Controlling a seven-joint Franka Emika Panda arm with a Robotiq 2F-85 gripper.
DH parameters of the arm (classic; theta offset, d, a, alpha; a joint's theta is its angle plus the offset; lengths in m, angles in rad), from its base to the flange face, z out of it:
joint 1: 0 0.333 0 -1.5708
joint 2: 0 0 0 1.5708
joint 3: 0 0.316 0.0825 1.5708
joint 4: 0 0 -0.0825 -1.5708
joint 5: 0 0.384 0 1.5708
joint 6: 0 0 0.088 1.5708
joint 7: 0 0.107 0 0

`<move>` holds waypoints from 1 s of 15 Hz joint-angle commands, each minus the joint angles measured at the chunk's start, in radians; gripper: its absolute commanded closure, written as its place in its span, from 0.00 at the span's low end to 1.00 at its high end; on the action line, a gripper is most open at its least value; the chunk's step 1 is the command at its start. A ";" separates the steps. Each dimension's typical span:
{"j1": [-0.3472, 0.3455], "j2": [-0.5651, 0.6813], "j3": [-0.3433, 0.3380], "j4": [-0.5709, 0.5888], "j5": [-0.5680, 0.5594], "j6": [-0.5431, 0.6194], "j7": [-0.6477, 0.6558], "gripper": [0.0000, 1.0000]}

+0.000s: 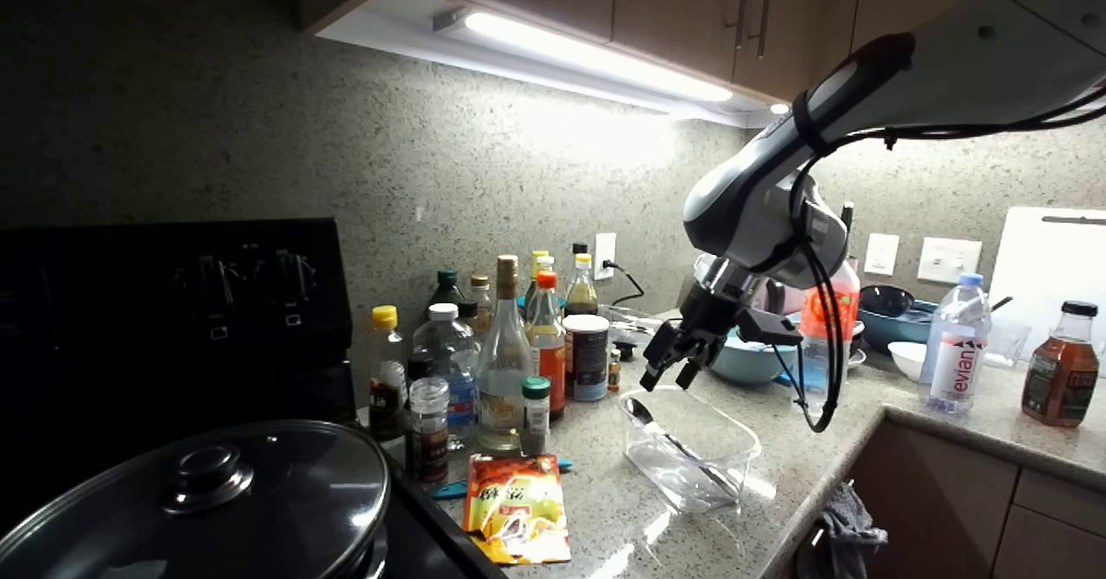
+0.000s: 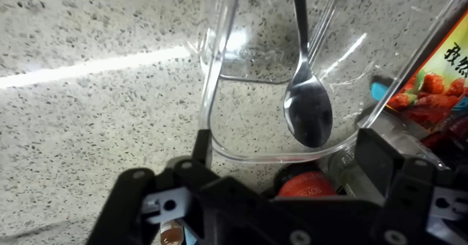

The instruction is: Put the spoon in the transparent bowl, then remove the spoon out of the bowl, then put the spoon back in the bowl

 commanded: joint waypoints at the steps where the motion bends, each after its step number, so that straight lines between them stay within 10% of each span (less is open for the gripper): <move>1: 0.018 -0.016 0.013 -0.021 -0.031 0.059 0.002 0.00; 8: 0.015 -0.077 0.101 -0.077 -0.036 0.240 -0.097 0.00; 15: 0.019 -0.084 0.076 -0.061 -0.065 0.156 -0.017 0.00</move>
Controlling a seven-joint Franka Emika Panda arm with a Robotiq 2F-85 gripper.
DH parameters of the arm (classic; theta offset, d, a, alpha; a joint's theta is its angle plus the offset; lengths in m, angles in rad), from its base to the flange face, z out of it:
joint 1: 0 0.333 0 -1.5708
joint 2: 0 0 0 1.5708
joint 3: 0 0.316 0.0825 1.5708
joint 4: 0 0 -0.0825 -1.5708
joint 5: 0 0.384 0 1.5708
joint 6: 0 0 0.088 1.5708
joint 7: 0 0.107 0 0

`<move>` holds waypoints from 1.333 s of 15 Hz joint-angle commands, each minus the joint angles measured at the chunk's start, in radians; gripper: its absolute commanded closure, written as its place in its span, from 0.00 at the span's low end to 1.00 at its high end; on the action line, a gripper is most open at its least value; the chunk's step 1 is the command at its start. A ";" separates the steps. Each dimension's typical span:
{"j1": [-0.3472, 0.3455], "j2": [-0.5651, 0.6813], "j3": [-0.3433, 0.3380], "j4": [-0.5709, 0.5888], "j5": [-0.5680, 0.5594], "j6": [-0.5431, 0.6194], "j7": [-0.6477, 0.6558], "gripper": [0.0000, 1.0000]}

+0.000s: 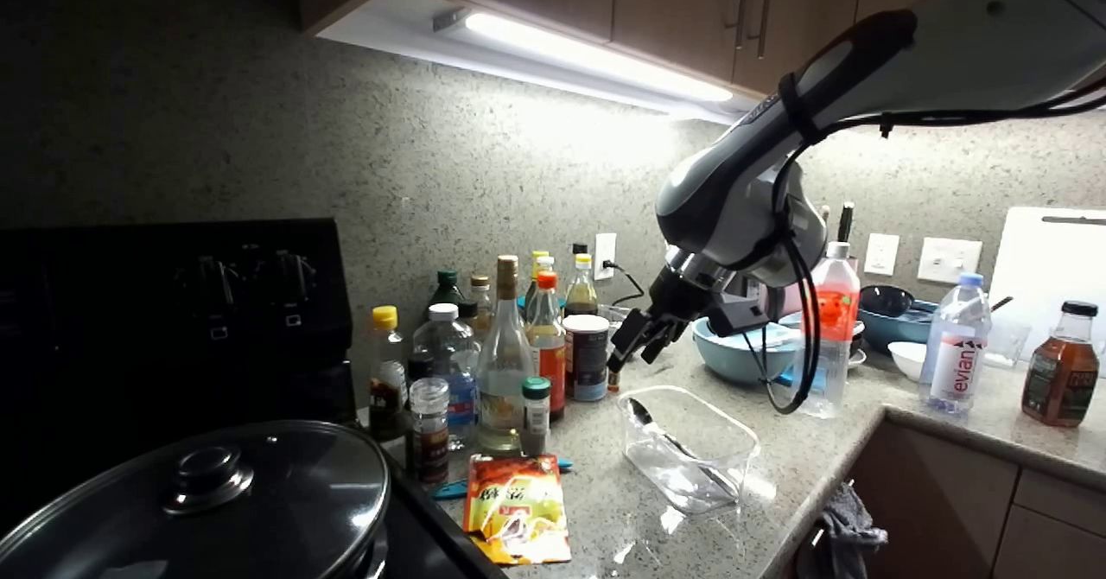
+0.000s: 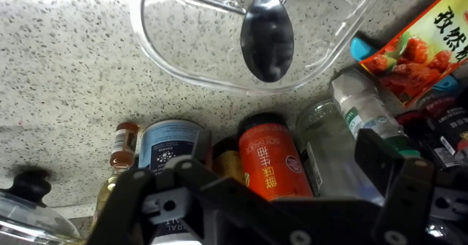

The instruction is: Put the spoon in the transparent bowl, then remove the spoon out of the bowl, then put the spoon back in the bowl

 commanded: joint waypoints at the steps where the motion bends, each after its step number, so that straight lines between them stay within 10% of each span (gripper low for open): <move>1: -0.011 -0.079 0.013 -0.058 -0.015 0.010 0.009 0.00; 8: -0.029 -0.226 0.107 -0.130 0.189 0.214 -0.185 0.00; 20: 0.012 -0.180 0.031 -0.156 0.082 0.164 -0.019 0.00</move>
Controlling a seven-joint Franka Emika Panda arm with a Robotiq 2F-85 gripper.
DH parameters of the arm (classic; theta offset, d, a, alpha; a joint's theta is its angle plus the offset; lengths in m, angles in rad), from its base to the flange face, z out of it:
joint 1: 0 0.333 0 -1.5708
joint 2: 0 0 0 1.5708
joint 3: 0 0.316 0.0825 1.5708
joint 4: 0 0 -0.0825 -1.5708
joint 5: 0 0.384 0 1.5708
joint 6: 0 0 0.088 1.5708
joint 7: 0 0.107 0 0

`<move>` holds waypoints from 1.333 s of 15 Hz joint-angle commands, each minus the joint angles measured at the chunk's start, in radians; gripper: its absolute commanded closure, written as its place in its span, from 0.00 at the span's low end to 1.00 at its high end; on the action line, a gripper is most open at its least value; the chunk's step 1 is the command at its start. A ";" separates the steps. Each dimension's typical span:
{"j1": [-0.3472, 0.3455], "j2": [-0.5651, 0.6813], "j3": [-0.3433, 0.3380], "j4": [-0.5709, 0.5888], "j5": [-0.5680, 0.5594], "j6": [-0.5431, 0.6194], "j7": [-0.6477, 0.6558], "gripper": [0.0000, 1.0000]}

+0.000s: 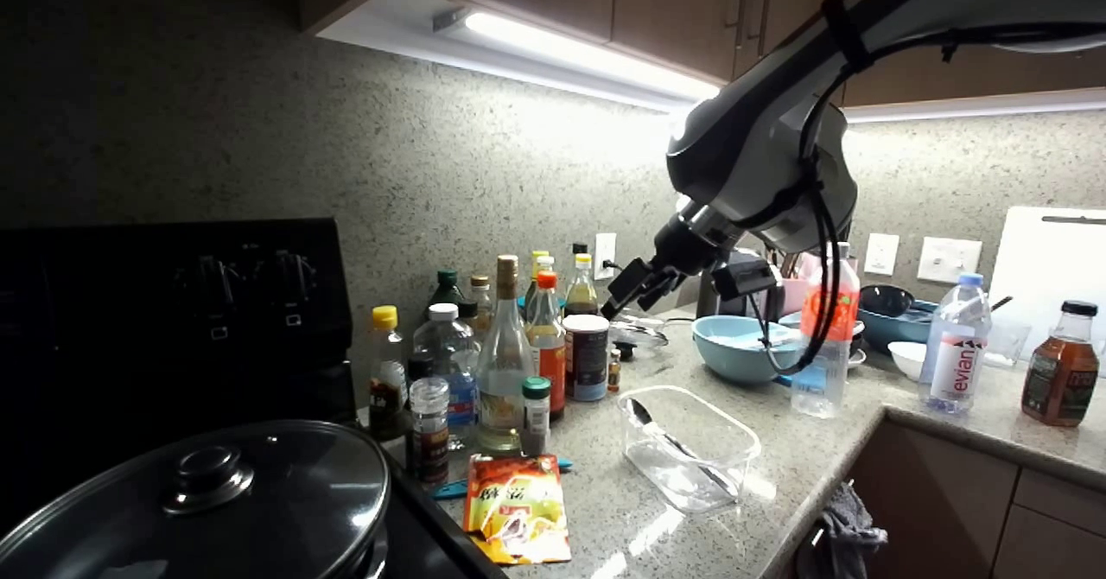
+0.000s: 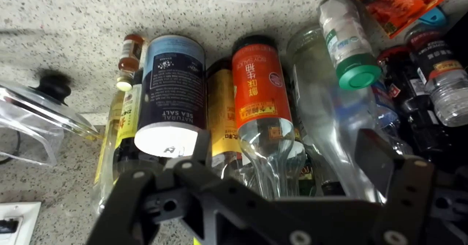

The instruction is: Put the spoon in the transparent bowl, then remove the spoon out of the bowl, then put the spoon back in the bowl

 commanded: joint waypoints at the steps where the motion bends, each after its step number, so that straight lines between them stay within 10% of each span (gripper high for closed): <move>1: 0.015 -0.014 -0.038 -0.055 -0.045 -0.006 0.093 0.00; 20: 0.029 0.067 -0.084 -0.062 -0.123 -0.033 0.198 0.00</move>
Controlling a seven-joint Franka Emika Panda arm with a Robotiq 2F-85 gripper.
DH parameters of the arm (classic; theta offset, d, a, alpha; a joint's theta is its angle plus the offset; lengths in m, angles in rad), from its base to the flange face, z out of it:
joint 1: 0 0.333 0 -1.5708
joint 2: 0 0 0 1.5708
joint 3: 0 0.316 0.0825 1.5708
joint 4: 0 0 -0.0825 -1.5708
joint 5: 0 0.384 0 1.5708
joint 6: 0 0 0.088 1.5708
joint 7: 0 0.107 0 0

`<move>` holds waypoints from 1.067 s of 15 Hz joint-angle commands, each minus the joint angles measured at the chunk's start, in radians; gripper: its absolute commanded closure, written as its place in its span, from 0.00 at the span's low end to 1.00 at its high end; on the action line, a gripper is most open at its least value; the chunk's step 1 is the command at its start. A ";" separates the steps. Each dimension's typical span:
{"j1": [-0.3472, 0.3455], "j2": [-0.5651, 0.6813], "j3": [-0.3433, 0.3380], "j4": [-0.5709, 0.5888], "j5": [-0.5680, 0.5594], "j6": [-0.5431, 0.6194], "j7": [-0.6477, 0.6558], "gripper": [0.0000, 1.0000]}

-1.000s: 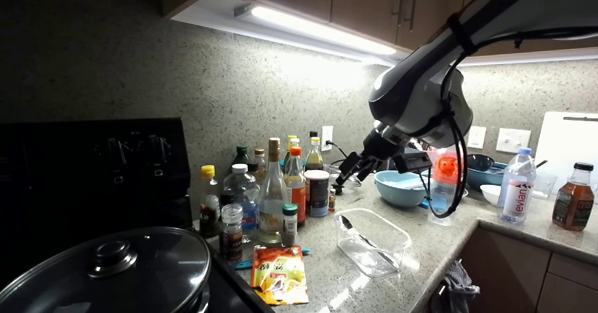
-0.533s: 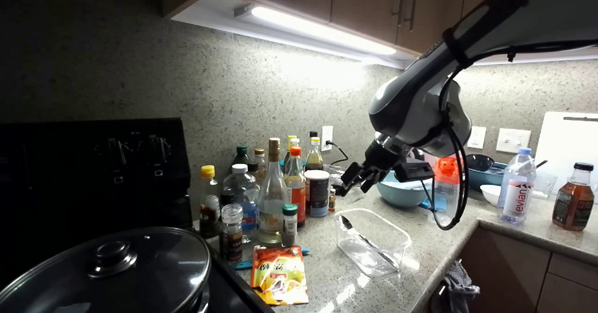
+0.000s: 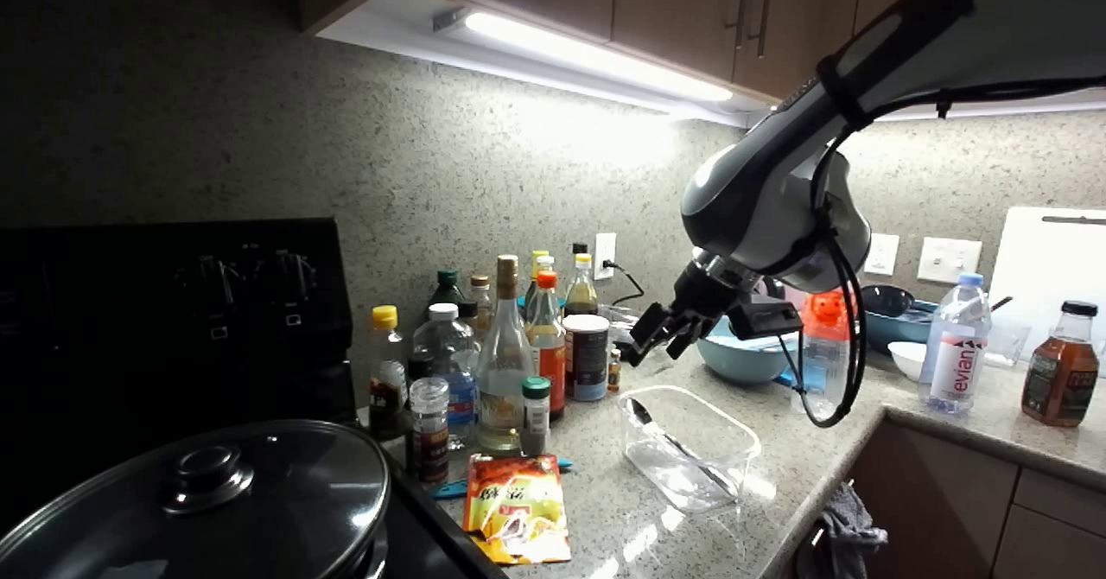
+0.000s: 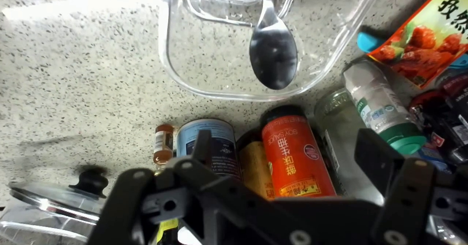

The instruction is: Put the spoon in the transparent bowl, then remove the spoon out of the bowl, then put the spoon back in the bowl

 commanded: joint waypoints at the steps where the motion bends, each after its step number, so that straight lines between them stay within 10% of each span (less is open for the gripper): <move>1: 0.027 0.027 -0.033 -0.003 -0.080 -0.021 0.036 0.00; 10: 0.069 0.093 -0.095 0.046 -0.345 -0.121 0.218 0.00; 16: 0.025 0.145 -0.045 0.119 -0.308 -0.275 0.207 0.00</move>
